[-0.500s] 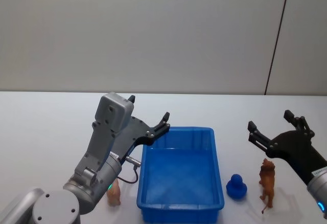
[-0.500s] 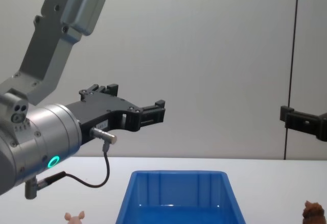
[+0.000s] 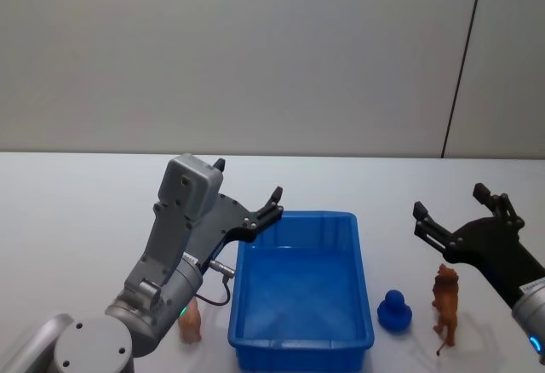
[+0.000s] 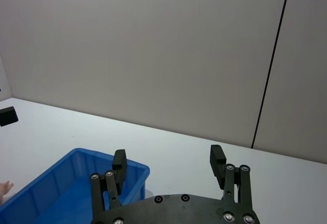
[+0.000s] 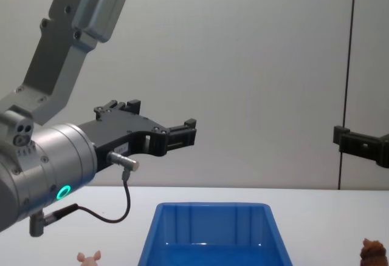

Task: Pick up the two dolls from the table and place them into the box.

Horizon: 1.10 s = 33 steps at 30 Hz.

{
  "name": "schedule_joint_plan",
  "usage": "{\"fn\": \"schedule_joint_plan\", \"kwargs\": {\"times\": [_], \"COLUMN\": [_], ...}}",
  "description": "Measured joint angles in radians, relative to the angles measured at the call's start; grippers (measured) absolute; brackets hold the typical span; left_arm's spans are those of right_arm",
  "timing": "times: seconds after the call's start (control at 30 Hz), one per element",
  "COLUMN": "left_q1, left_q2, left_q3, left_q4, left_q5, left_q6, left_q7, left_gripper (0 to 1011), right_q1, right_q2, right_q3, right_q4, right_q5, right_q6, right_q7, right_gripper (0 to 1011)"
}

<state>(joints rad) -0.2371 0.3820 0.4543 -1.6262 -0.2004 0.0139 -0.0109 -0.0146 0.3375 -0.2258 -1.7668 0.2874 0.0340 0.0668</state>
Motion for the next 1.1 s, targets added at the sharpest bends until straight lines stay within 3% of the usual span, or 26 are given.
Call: {"fn": "schedule_joint_plan", "kwargs": {"times": [1.1], "left_q1": [0.000], "left_q2": [0.000], "left_q3": [0.000], "left_q4": [0.000], "left_q5": [0.000], "left_q6": [0.000], "left_q7": [0.000], "left_gripper": [1001], "right_q1": [0.001], "right_q2": [0.000], "right_q3": [0.002], "right_q4": [0.003], "right_q5": [0.001], "right_q6": [0.002], "right_q7": [-0.001], "right_gripper": [1001]}}
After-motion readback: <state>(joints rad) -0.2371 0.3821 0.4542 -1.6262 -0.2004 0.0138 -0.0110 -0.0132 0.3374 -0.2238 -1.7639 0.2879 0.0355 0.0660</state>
